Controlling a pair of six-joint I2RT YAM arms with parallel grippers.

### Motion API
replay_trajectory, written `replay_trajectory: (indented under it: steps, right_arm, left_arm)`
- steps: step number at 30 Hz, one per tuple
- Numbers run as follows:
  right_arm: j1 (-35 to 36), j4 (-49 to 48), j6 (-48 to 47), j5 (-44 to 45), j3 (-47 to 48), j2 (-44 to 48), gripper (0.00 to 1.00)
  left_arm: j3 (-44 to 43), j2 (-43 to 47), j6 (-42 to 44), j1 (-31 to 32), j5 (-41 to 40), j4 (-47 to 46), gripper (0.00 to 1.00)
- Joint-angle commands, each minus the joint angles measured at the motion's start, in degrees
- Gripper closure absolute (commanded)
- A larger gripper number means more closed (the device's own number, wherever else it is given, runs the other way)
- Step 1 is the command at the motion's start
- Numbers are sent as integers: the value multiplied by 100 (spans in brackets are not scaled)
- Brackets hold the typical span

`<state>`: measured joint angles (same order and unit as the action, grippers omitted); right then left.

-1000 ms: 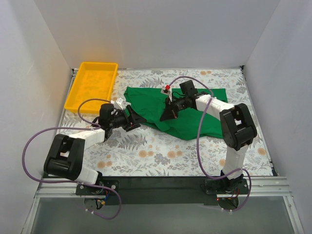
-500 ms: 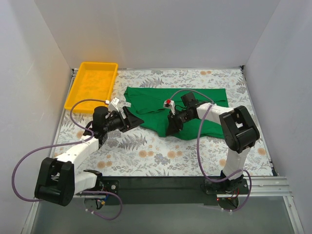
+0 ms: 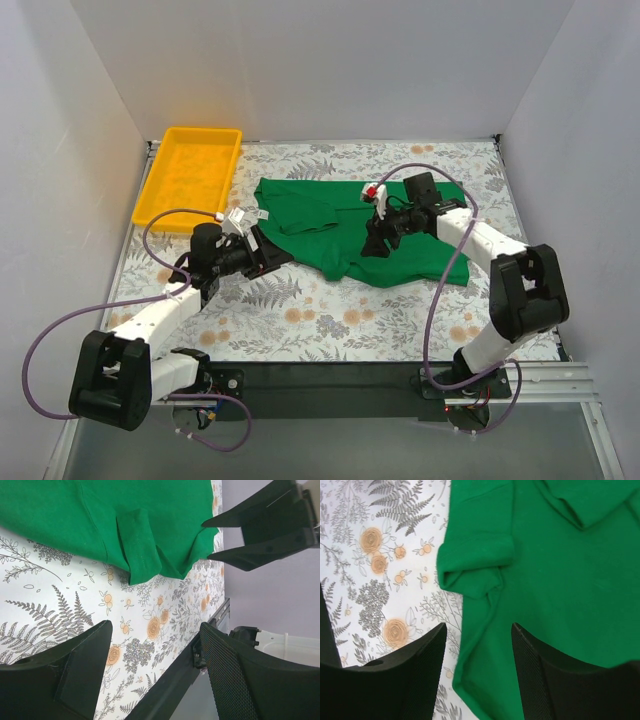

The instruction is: Fold and stack the t-shirts

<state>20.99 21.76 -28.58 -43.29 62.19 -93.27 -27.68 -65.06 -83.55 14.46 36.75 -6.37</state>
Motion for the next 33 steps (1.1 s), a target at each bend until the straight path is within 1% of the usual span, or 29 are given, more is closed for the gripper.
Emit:
replay_trajectory:
  steps: [1,6,9,14,18,21,23,27,33]
  right_arm:
    - [-288,136,-332,242,-119,573,38]
    - [-1052,127,-403,251,-427,1241,34]
    - [-1623,179,-403,154,-568,1592,33]
    - [-2642,618,-753,-13,-796,2023,32]
    - [-3206,1145,-1070,-22,-928,2190,32]
    - [-3549,1348,-1202,83,-1025,2287,32]
    - [-3742,1419,-1255,127,-1086,2349,32]
    - [-3945,1524,-1299,198,-1174,2445,32]
    - [-4252,1542,-1247,259,-1236,2534,32]
  left_arm:
    - [26,72,102,48,69,66,30]
    - [-70,256,259,48,-36,276,30]
    - [-360,432,453,48,-238,767,30]
    - [-1106,643,1146,48,-695,1619,29]
    - [-1590,696,1630,48,-897,2130,29]
    - [-1854,775,2052,48,-1108,2403,28]
    - [-1899,845,2298,48,-1257,2509,27]
    - [-1811,977,2413,48,-1592,2544,21]
    - [-1293,1364,2431,48,-2084,2422,14]
